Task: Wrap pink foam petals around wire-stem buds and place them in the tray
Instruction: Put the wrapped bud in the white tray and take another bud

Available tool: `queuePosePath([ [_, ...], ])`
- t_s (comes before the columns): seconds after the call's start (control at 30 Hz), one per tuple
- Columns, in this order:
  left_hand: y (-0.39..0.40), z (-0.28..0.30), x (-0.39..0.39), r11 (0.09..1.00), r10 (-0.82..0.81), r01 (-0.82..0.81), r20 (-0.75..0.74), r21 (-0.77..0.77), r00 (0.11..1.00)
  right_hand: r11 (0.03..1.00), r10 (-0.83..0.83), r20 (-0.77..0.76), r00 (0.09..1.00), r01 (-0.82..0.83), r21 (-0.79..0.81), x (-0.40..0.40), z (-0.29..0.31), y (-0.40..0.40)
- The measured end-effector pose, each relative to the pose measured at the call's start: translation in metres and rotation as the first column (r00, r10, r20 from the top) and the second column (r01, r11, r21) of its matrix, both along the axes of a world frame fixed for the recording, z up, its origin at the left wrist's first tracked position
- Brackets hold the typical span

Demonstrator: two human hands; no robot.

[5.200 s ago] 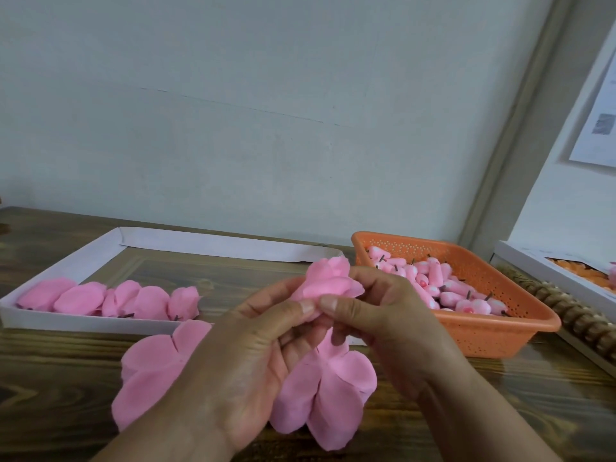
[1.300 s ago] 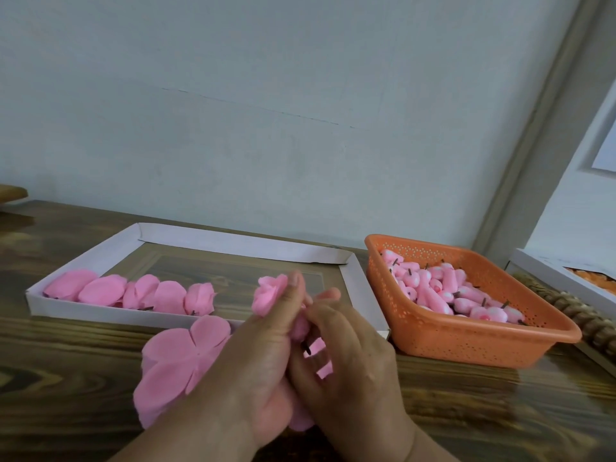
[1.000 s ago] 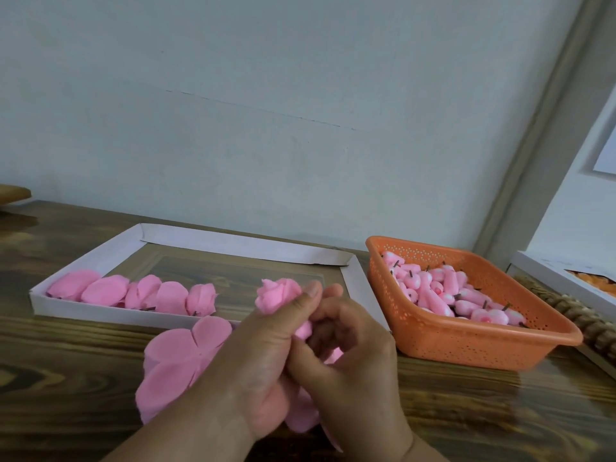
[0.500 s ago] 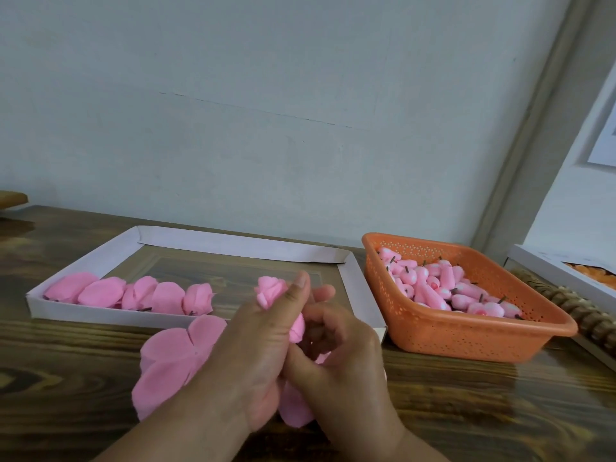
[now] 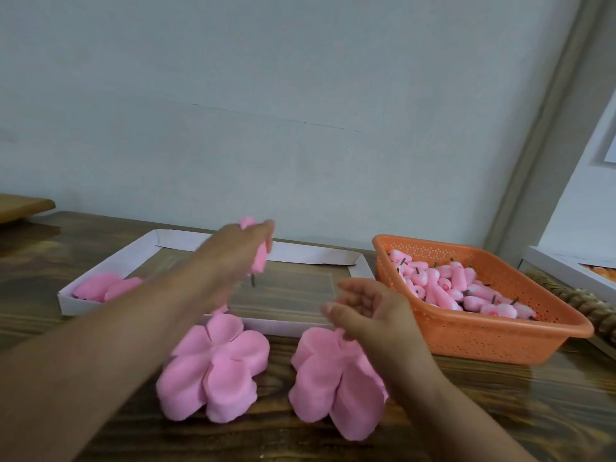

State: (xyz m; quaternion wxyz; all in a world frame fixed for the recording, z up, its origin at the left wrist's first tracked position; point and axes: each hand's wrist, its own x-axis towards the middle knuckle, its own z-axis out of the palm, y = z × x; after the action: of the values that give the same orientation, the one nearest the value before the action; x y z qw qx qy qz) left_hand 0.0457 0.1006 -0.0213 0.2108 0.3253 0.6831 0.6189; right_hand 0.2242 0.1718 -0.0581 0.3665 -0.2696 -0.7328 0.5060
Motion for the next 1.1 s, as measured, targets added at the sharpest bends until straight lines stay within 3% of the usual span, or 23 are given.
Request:
queuePosePath([
  [0.23,0.02,-0.004,-0.041,0.962,0.057,-0.148,-0.361,-0.229,0.931,0.994,-0.107,-0.014,0.994,0.107,0.026,0.006,-0.003,0.031],
  [0.33,0.023,-0.012,-0.046,0.931,0.039,-0.234,-0.561,-0.281,0.827,0.992,-0.125,-0.04,0.991,0.124,-0.015,0.009,-0.003,0.04],
  [0.47,0.027,-0.021,-0.049,0.866,-0.108,-0.289,-0.719,-0.407,0.686,0.992,-0.126,-0.07,0.99,0.124,-0.027,0.012,-0.001,0.047],
  [0.57,0.031,-0.029,-0.049,0.819,-0.219,-0.291,-0.737,-0.495,0.639,0.992,-0.127,-0.059,0.99,0.127,-0.011,0.013,-0.002,0.05],
  [0.73,0.04,-0.038,-0.05,0.715,-0.386,-0.247,-0.663,-0.654,0.641,0.991,-0.125,-0.013,0.992,0.126,0.056,0.013,-0.003,0.049],
  [1.0,0.048,-0.052,-0.059,0.649,-0.47,-0.23,-0.62,-0.725,0.629,0.984,-0.129,0.034,0.991,0.124,0.126,0.014,-0.003,0.047],
  [1.1,0.047,-0.055,-0.06,0.632,-0.479,-0.288,-0.655,-0.72,0.585,0.984,-0.128,0.039,0.991,0.123,0.126,0.014,-0.003,0.048],
])
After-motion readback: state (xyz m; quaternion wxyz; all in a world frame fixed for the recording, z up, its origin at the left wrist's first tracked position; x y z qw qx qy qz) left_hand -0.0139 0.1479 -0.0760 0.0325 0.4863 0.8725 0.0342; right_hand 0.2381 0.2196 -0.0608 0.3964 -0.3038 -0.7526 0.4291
